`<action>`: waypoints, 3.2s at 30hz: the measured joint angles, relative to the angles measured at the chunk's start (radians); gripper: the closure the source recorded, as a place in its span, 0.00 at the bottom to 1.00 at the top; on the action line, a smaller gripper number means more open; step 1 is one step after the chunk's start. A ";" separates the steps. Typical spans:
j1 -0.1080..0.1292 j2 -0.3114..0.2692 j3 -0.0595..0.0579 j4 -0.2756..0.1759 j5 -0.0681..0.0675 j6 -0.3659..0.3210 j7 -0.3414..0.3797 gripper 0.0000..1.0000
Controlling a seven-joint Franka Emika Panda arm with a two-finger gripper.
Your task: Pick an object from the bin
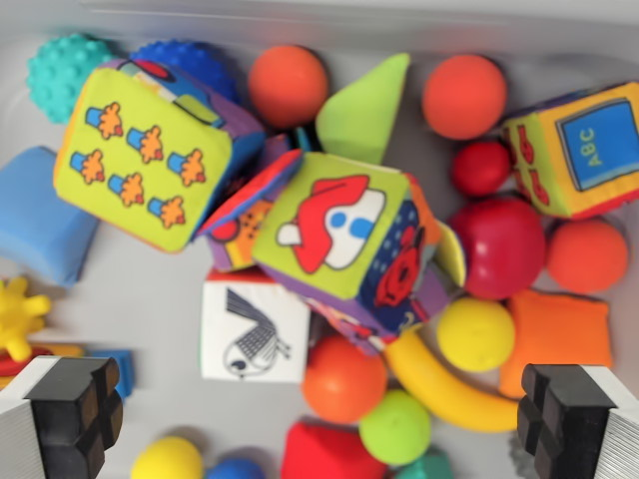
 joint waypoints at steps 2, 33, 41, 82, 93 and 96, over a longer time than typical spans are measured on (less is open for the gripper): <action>0.000 0.000 0.000 0.000 0.000 0.000 0.000 0.00; 0.014 0.010 0.003 -0.020 0.000 0.023 0.050 0.00; 0.027 0.021 0.005 -0.035 0.000 0.045 0.093 0.00; 0.148 0.154 0.007 -0.110 -0.005 0.222 0.452 0.00; 0.189 0.214 0.007 -0.114 -0.005 0.276 0.570 0.00; 0.202 0.236 0.007 -0.114 -0.005 0.294 0.607 0.00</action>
